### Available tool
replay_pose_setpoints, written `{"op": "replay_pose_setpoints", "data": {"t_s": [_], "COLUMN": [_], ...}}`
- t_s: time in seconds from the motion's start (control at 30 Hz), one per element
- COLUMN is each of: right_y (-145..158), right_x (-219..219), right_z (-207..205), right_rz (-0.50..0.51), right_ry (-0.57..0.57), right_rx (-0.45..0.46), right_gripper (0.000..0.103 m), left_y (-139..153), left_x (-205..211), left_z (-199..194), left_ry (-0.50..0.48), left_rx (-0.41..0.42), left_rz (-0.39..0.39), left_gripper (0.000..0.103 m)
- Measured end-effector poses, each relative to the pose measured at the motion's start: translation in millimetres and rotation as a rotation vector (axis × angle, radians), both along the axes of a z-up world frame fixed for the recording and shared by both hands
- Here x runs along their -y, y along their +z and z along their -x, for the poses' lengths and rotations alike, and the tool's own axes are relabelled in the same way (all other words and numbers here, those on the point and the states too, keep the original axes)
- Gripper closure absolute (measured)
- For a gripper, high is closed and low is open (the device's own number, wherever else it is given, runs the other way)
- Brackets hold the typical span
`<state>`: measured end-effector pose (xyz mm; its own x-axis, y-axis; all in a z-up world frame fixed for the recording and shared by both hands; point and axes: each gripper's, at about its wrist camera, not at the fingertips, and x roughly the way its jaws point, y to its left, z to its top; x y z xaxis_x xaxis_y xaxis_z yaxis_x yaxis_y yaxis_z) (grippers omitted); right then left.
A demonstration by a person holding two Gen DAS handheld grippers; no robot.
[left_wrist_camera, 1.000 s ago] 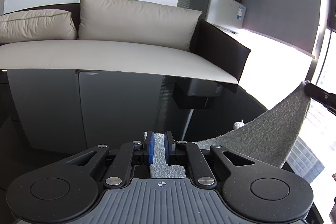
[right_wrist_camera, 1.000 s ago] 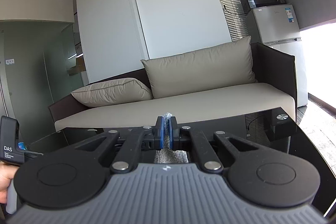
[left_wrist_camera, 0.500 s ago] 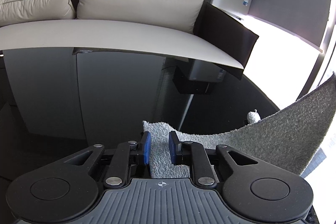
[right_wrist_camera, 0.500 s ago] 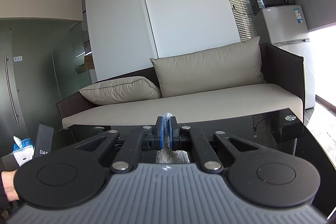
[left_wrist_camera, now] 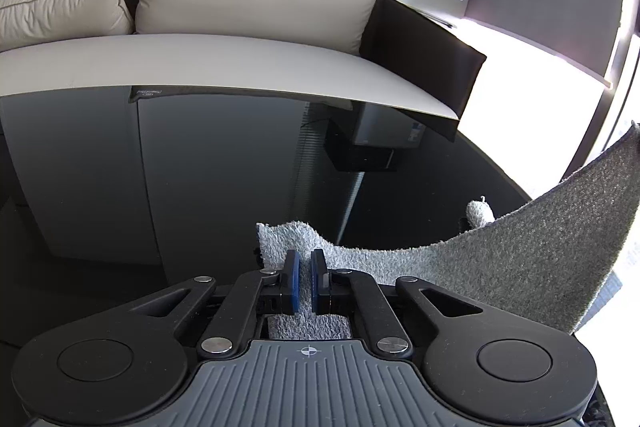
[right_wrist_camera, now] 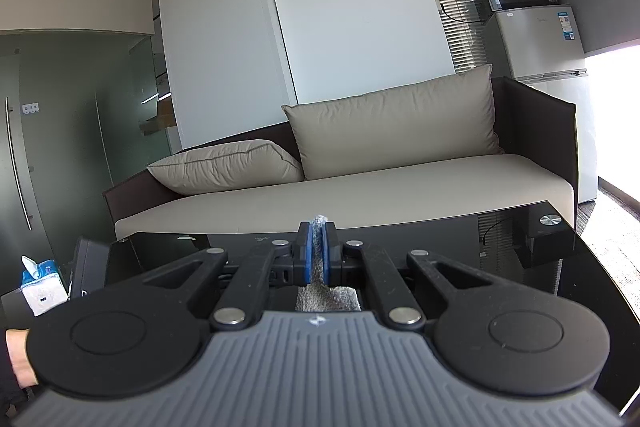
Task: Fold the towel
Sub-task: 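Lift the towel with both grippers, holding it stretched between them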
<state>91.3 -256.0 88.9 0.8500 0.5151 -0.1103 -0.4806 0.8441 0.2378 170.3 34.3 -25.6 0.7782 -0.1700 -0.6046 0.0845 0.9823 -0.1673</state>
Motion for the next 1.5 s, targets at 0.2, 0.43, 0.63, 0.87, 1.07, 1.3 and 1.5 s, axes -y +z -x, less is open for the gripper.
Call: {"op": "replay_pose_setpoints", "data": {"t_s": [0.2, 0.43, 0.63, 0.87, 1.07, 1.3, 1.5], "right_y": [0, -5, -8, -9, -9, -10, -10], "right_x": [0, -2, 2, 2, 3, 4, 2], "right_z": [-2, -10, -14, -15, -17, -17, -15], "right_rz": [0.000, 0.017, -0.002, 0.003, 0.004, 0.004, 0.010], "right_ry": [-0.011, -0.059, -0.071, -0.068, -0.068, -0.073, -0.068], "right_rx": [-0.005, -0.055, -0.071, -0.073, -0.077, -0.081, -0.080], "right_gripper": [0.098, 0.098, 0.098, 0.098, 0.098, 0.098, 0.098], "left_y": [14, 38, 43, 35, 25, 18, 21], "left_x": [1, 8, 31, 50, 52, 47, 37], "left_z": [11, 36, 54, 67, 68, 62, 54], "left_ry": [0.011, -0.012, -0.121, -0.259, -0.219, -0.112, -0.047], "left_rx": [0.055, 0.159, 0.182, 0.112, 0.095, 0.091, 0.073], "left_rz": [-0.007, -0.026, -0.070, -0.055, -0.152, -0.242, -0.263], "left_gripper": [0.100, 0.100, 0.100, 0.100, 0.100, 0.099, 0.099]}}
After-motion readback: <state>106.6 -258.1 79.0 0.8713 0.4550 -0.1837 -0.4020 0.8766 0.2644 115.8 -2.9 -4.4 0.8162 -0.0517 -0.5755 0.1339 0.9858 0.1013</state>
